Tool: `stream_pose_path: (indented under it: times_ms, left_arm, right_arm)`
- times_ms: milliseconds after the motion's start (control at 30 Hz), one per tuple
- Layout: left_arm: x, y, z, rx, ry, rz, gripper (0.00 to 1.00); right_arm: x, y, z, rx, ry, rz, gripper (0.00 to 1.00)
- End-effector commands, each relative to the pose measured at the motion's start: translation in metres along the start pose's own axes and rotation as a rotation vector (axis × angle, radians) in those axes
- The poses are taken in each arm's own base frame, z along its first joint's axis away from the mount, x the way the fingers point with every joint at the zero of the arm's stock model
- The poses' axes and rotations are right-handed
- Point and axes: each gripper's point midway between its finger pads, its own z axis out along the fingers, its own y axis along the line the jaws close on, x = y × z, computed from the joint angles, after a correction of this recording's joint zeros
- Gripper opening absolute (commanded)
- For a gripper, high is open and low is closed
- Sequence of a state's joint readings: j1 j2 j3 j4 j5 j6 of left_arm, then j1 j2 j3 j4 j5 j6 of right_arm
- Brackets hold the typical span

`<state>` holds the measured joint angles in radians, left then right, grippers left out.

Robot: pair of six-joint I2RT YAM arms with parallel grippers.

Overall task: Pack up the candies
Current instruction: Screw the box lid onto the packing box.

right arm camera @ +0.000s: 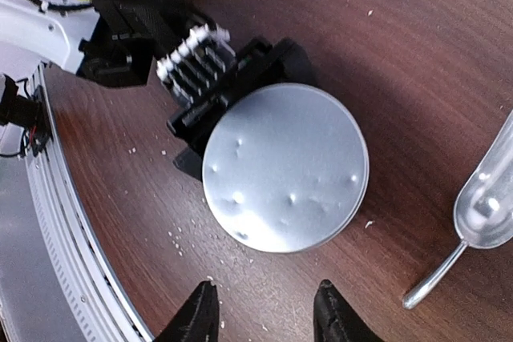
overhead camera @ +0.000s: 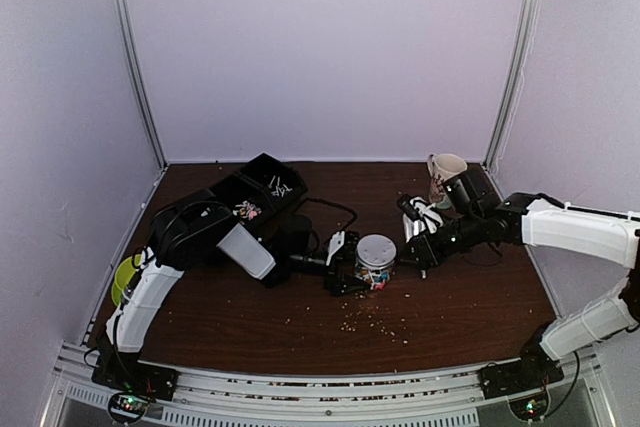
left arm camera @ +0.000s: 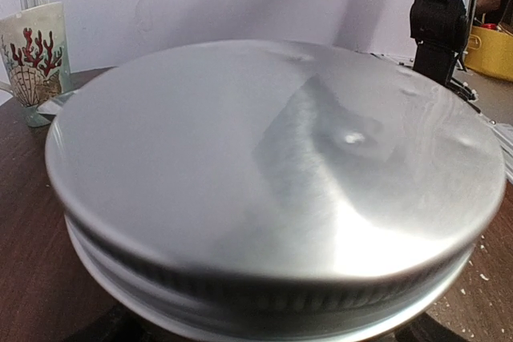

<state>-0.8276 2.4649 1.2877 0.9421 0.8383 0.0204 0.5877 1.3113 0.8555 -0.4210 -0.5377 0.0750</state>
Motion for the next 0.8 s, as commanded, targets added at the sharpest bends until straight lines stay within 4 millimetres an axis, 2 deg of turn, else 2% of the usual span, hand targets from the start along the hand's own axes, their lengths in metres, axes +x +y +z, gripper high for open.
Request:
stream_pose_path:
  times_ms: [0, 67, 267, 400, 533, 767]
  left_arm:
    - [0.053, -0.006, -0.007, -0.006, 0.114, -0.173, 0.85]
    - [0.052, -0.007, -0.008, -0.005, 0.113, -0.171, 0.85]
    - [0.052, -0.007, -0.009, -0.006, 0.115, -0.162, 0.85]
    - [0.053, -0.008, -0.009, -0.007, 0.116, -0.16, 0.86]
    - [0.052, -0.008, -0.009, -0.005, 0.116, -0.159, 0.86]
    - [0.054, -0.007, -0.009, -0.003, 0.117, -0.161, 0.86]
  right_arm:
    - [-0.044, -0.005, -0.015, 0.05, -0.086, -0.046, 0.43]
    - [-0.058, -0.005, -0.01, 0.027, -0.09, -0.055, 0.44]
    - [-0.09, -0.001, 0.023, -0.091, -0.058, -0.064, 0.43]
    - [-0.102, -0.003, 0.04, -0.126, -0.04, -0.077, 0.42]
    - [-0.103, -0.005, 0.053, -0.171, -0.005, -0.069, 0.4]
    - [-0.089, -0.013, 0.064, -0.19, 0.039, -0.053, 0.38]
